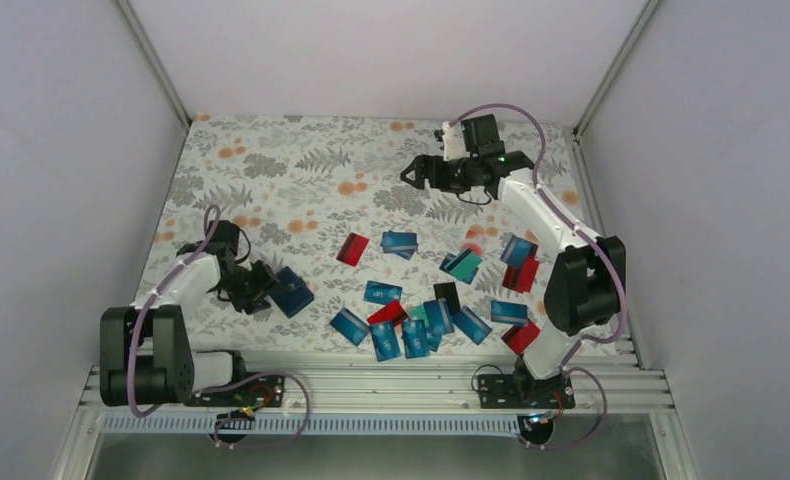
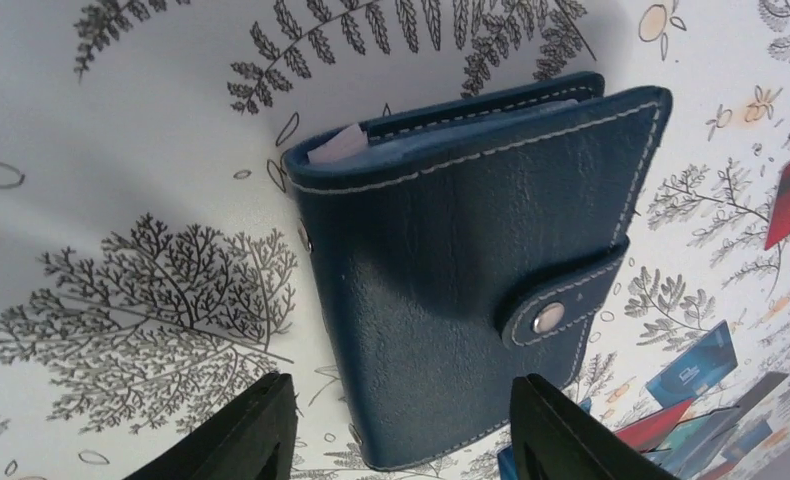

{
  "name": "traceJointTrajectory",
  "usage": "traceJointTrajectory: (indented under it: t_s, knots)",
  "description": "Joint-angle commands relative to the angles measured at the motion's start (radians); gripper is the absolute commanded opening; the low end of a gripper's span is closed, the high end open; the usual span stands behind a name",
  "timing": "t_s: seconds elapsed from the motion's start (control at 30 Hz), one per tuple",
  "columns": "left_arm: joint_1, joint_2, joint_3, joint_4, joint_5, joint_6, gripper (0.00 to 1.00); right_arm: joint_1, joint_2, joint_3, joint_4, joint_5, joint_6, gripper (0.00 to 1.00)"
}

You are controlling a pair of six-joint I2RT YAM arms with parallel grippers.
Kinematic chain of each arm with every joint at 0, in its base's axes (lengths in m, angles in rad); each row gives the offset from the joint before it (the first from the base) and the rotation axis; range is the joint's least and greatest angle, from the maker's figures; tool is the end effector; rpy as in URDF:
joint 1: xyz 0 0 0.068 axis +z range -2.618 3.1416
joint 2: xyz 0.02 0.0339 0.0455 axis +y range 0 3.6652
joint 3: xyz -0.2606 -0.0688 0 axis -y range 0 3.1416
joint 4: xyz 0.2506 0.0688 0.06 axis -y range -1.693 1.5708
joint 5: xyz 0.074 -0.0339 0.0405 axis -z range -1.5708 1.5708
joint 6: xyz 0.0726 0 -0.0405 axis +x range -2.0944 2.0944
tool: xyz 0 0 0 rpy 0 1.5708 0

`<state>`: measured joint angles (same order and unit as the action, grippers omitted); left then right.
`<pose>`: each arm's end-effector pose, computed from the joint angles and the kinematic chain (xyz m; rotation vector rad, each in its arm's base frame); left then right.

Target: Put the credit cards into the card holder

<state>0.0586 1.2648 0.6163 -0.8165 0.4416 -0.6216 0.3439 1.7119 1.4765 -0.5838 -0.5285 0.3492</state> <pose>0.1937 -0.0197 0.1196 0.9798 -2.8774 0.7001 0.3715 0.1719 0.2715 -0.2544 2.4446 0.9495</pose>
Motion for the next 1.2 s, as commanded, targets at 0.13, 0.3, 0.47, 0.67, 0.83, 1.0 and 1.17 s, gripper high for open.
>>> traceJointTrajectory:
  t_s: [0.13,0.3,0.47,0.67,0.83,1.0,1.17]
  knots:
    - [0.0,0.053,-0.056,0.144,0.014,-0.048,0.41,0.019,0.013,0.039,-0.042,-0.006,-0.001,0.91]
    - [0.0,0.078,-0.078,0.171,-0.007,-0.054,0.32,0.02,0.015,0.039,-0.051,0.007,0.003,0.91]
    - [0.0,0.103,-0.106,0.226,-0.015,-0.055,0.16,0.021,0.021,0.042,-0.052,0.013,0.012,0.91]
    - [-0.002,0.04,-0.032,0.272,-0.003,-0.012,0.03,0.025,0.041,0.074,-0.043,-0.021,0.013,0.88]
    - [-0.004,0.028,0.072,0.301,0.027,0.033,0.02,0.028,0.075,0.122,-0.038,-0.111,0.001,0.86]
    - [-0.048,0.074,0.204,0.337,0.107,0.086,0.02,0.031,0.109,0.181,-0.041,-0.218,-0.018,0.86]
    - [-0.139,0.156,0.396,0.333,0.152,0.155,0.02,0.03,0.118,0.234,-0.052,-0.237,-0.037,0.86]
